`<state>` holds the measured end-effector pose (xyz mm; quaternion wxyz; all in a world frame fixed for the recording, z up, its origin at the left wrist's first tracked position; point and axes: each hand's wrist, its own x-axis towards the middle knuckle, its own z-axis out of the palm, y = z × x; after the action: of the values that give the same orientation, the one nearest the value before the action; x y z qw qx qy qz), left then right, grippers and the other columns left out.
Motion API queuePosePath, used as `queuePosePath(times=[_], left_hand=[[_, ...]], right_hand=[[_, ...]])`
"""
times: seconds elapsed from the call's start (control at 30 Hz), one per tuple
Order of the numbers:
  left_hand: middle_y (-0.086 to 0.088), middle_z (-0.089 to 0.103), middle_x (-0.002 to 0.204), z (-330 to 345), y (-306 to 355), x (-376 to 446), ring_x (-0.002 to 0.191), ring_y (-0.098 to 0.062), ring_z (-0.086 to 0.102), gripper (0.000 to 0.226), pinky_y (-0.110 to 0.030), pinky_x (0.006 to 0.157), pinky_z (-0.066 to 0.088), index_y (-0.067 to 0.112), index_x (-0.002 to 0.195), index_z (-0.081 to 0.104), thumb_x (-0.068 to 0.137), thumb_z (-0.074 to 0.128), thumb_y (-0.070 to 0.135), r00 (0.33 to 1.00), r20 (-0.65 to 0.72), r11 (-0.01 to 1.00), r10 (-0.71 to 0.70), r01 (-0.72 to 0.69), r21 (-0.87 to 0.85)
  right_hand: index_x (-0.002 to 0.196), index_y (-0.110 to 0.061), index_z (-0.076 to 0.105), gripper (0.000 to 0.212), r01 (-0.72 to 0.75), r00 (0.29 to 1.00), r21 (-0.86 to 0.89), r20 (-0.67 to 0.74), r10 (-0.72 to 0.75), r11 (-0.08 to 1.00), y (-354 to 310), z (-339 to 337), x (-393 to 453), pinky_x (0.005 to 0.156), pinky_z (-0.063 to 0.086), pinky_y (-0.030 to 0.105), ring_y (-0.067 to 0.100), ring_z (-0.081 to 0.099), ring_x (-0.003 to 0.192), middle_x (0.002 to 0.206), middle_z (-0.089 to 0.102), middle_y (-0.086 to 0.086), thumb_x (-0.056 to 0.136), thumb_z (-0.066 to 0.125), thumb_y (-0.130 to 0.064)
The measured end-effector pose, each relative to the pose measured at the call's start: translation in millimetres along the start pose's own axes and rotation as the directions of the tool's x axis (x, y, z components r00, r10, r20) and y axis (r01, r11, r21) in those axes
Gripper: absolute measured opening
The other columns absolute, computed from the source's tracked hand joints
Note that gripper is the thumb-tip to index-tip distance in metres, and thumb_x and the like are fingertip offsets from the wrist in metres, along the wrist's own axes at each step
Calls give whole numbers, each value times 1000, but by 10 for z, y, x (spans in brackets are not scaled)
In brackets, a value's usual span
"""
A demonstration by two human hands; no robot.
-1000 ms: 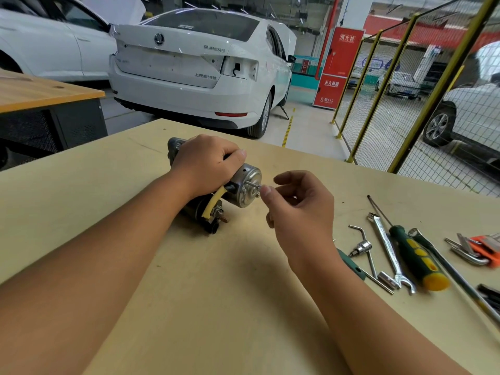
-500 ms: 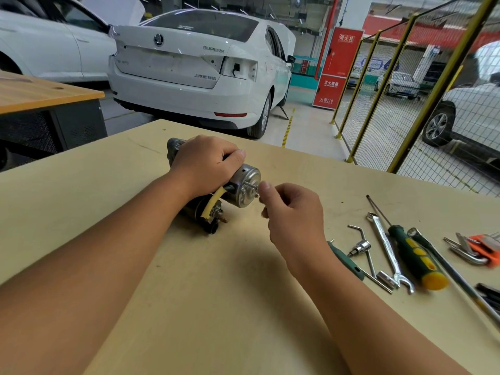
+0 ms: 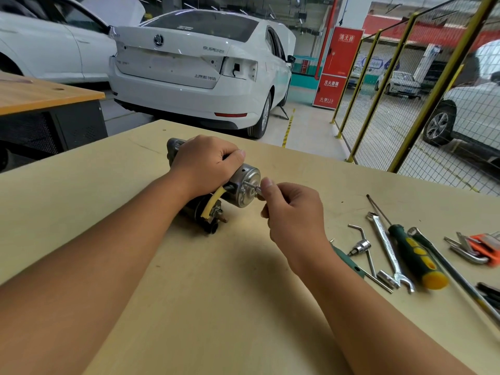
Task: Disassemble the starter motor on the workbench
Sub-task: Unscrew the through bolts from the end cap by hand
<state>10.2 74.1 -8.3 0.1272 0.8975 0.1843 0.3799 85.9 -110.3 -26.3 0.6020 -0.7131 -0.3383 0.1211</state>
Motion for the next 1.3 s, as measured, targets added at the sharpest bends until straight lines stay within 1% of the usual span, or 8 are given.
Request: queuePosePath(times=[0.2, 0.33, 0.47, 0.63, 0.8, 0.9, 1.1, 1.3], left_hand=[[6, 54, 54, 16, -15, 4, 61, -16, 54, 46, -28, 62, 30, 25, 57, 55, 96, 45, 47, 1000, 1, 1000, -2, 2, 1], [5, 54, 54, 2, -15, 2, 60, -15, 52, 46, -28, 61, 29, 25, 57, 54, 96, 45, 47, 1000, -9, 1000, -2, 2, 5], [7, 56, 56, -6, 0, -4, 62, -12, 53, 44, -27, 61, 28, 28, 58, 55, 96, 44, 48, 1000, -3, 1000, -5, 5, 7], [7, 55, 56, -15, 29, -8, 61, -11, 53, 44, -27, 60, 28, 30, 57, 53, 96, 43, 48, 1000, -6, 1000, 0, 0, 7], [6, 52, 54, 6, 4, 1, 61, -16, 52, 46, -29, 62, 28, 26, 56, 52, 96, 43, 48, 1000, -6, 1000, 0, 0, 10], [4, 48, 52, -5, 5, 1, 59, -19, 50, 47, -30, 62, 28, 23, 54, 48, 95, 43, 47, 1000, -6, 1000, -4, 4, 0], [2, 51, 55, -20, 29, 3, 63, -23, 53, 48, -32, 63, 32, 20, 56, 50, 95, 43, 47, 1000, -2, 1000, 5, -5, -3], [6, 49, 53, -15, 31, 2, 60, -16, 50, 47, -30, 62, 28, 25, 55, 47, 96, 43, 47, 1000, 0, 1000, 7, -7, 8]], right_hand=[[80, -25, 75, 10, 167, 985, -48, -44, -169, 985, -2, -72, 39, 58, 47, 27, 9, 60, 62, 71, 70, -6, 82, 83, -29], [81, -23, 76, 18, 194, 981, 95, -39, -191, 976, 33, -56, 19, 62, 49, 28, 10, 62, 65, 75, 73, -6, 73, 88, -11], [82, -24, 77, 4, 151, 988, 116, -21, -150, 982, 48, -29, 33, 60, 47, 32, 11, 57, 59, 72, 71, -6, 83, 81, -25], [70, -15, 71, 42, 96, 994, -140, 59, -89, 986, 10, -28, 75, 51, 37, 29, 8, 45, 46, 61, 64, 5, 98, 60, -45], [85, -19, 69, 10, 346, 937, -373, 85, -340, 861, -29, -76, 116, 62, 45, 23, 9, 58, 71, 76, 66, -8, 86, 76, -27], [87, -17, 67, 15, 468, 875, -543, 176, -451, 697, -69, -54, 101, 60, 38, 27, 16, 54, 71, 78, 63, -4, 92, 69, -31], [69, -20, 43, 39, 453, 891, -670, 311, -331, 588, -226, -117, 171, 53, 26, 26, 14, 42, 63, 71, 45, 1, 106, 42, -32], [99, -20, 43, 20, 463, 884, -649, 388, -260, 604, -216, -178, 129, 60, 47, 45, 27, 53, 69, 80, 55, 1, 101, 55, -36]])
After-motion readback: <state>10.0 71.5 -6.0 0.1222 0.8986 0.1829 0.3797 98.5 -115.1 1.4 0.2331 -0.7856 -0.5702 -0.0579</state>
